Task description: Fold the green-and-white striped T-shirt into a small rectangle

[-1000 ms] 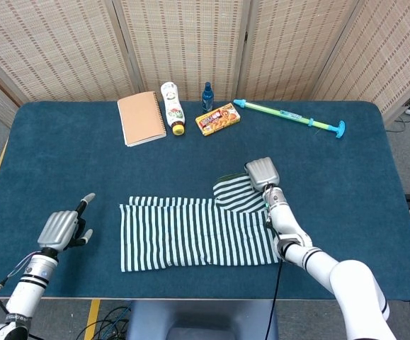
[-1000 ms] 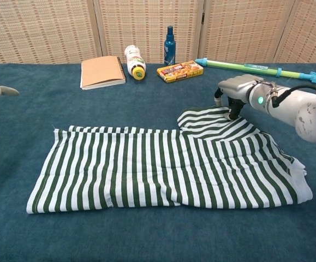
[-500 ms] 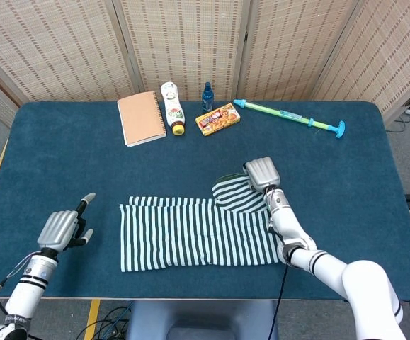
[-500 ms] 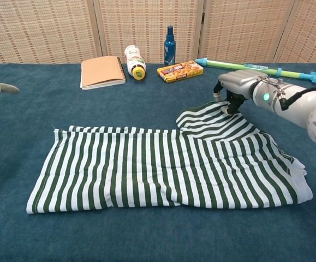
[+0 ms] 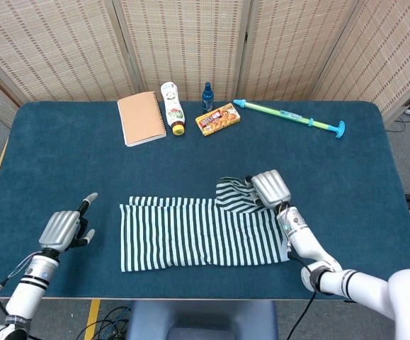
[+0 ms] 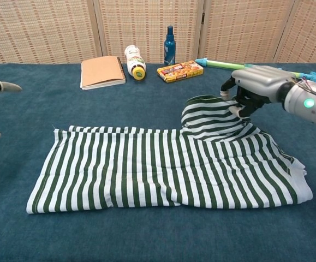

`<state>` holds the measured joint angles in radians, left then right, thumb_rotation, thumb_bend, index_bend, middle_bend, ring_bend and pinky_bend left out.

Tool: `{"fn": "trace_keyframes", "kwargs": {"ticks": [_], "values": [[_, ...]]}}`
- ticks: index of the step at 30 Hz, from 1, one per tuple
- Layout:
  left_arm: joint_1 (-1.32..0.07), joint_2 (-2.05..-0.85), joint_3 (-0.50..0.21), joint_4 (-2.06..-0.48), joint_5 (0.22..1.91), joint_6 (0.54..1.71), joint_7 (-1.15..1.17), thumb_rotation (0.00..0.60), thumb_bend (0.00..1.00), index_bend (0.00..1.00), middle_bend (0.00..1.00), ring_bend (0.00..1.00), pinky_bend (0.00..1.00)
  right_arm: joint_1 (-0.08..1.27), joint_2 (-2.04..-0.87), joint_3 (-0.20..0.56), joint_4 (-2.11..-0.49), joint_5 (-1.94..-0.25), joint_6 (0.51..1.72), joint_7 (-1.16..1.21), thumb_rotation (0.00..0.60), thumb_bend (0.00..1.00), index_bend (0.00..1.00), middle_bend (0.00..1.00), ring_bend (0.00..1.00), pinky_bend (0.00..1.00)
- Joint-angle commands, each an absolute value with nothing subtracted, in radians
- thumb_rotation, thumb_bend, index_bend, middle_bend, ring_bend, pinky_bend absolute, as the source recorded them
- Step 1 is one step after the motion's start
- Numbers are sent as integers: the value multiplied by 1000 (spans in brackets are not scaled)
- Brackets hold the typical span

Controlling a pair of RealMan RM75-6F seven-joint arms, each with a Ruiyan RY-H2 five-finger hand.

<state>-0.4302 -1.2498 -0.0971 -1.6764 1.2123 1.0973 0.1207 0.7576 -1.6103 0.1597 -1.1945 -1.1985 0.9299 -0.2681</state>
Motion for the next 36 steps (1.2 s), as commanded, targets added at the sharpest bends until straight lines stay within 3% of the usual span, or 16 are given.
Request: {"fn": "trace_keyframes", "kwargs": {"ticks": [1,17,27,36], "values": [[-432,-1251,-98,-1677,1212,1096,123,600,406,0,870,870,999,713,-1569,115,-1252,-1250,973,-245,600,496,519,970,1000,1000],[-439,-1255,-96,-1680,1199,1086,141,600,406,0,870,870,999,628,-1503,-3,-1329,-1432,1048,-190,600,495,518,970,1000,1000],[-440,-1255,-93,-1677,1197,1081,138,600,406,0,870,870,999,622,-1483,-34,-1397,-1457,1006,-234,600,486,277,970,1000,1000],[-440,-1254,-90,-1674,1197,1077,134,600,406,0,871,870,999,622,-1440,-52,-1456,-1432,942,-301,600,483,254,970,1000,1000]]}}
